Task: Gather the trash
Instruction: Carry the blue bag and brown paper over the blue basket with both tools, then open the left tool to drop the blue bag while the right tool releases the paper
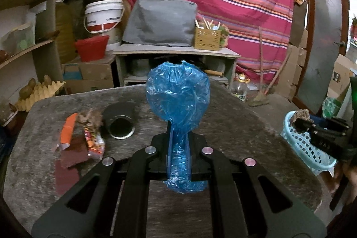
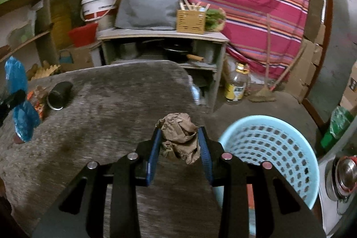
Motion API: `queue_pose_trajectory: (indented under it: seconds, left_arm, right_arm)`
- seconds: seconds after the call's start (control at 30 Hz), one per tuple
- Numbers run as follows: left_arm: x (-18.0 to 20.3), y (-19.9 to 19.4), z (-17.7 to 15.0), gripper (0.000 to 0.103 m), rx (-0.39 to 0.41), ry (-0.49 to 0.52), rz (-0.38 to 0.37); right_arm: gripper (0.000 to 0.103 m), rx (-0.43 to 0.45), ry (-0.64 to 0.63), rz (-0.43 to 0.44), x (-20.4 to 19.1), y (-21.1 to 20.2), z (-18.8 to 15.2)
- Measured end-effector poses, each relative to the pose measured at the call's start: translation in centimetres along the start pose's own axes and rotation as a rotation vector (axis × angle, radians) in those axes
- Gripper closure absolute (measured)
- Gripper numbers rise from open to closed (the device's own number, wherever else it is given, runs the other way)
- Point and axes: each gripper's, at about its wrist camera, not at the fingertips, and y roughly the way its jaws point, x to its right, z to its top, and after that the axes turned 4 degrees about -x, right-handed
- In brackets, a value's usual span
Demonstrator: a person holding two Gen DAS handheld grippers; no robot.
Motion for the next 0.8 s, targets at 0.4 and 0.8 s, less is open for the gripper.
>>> queue_pose_trajectory:
  seconds: [0.4, 0.8]
  left_arm:
    - [6.3, 1.7, -0.2, 0.095, -0.015, 0.045, -0.087]
    - [14.0, 3.9, -0.4, 0.095, -0.027, 0.138, -0.166]
  right_arm:
    - [0.069, -0.004, 0.076, -0.055, 7.3, -0.8, -1.3]
    - [0.069, -0.002, 0.140, -0.075, 13.3, -1.7, -3.3]
